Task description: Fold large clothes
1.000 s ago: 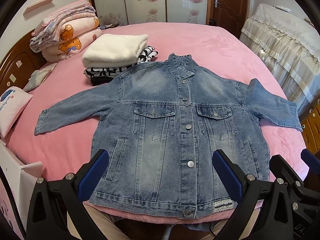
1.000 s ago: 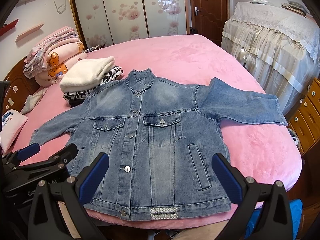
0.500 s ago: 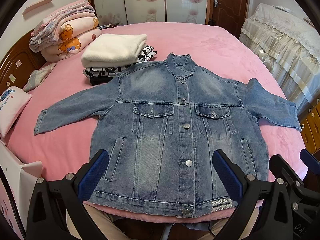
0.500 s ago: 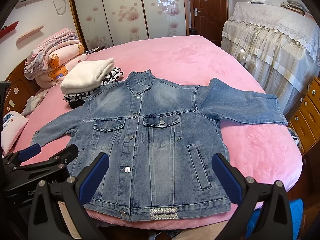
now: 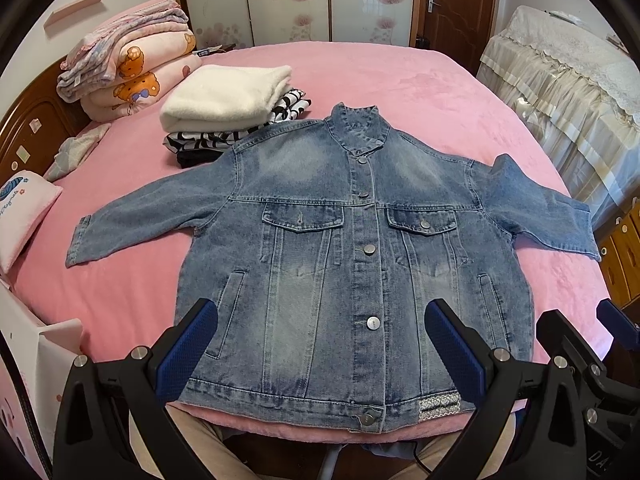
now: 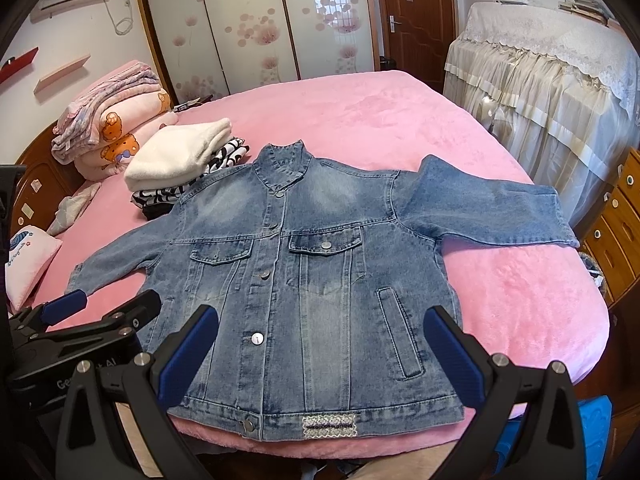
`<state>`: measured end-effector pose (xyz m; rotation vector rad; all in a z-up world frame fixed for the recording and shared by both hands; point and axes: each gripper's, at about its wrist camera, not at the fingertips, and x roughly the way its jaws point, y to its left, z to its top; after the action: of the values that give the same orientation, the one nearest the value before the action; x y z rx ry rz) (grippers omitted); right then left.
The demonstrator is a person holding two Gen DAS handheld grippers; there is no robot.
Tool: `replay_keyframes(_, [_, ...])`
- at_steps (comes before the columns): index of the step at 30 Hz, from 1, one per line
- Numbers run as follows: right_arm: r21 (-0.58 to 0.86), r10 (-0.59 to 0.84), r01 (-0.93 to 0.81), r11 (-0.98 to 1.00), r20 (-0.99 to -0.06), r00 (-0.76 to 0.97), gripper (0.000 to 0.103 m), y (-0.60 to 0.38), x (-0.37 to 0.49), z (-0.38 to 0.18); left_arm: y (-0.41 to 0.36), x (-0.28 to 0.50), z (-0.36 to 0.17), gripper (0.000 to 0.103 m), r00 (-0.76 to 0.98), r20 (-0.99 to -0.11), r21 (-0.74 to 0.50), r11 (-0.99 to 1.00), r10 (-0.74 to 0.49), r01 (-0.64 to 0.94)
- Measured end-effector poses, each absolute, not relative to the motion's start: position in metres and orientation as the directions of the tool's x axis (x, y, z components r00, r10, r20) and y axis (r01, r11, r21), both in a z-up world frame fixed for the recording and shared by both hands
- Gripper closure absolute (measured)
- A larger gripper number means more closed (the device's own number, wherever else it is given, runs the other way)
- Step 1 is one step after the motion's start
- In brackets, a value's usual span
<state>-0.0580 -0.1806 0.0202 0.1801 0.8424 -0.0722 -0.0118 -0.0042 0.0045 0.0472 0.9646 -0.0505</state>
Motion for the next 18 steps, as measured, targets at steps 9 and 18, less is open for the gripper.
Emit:
replay_keyframes(9, [0.148, 0.021, 0.134, 0.980, -0.744, 0.668, 0.000, -0.184, -0.059, 0.015, -0.006, -0.012, 0.003, 0.001, 0.566, -0.824, 0.028, 0.997, -0.015, 0.067])
replay_keyframes(18, [0.181, 0.043, 0.138, 0.974, -0.743, 0.668, 0.000, -0.194, -0.059, 0.006, -0.019, -0.011, 0.000, 0.001, 0.560, -0.828, 0.060, 0.995, 0.002, 0.085])
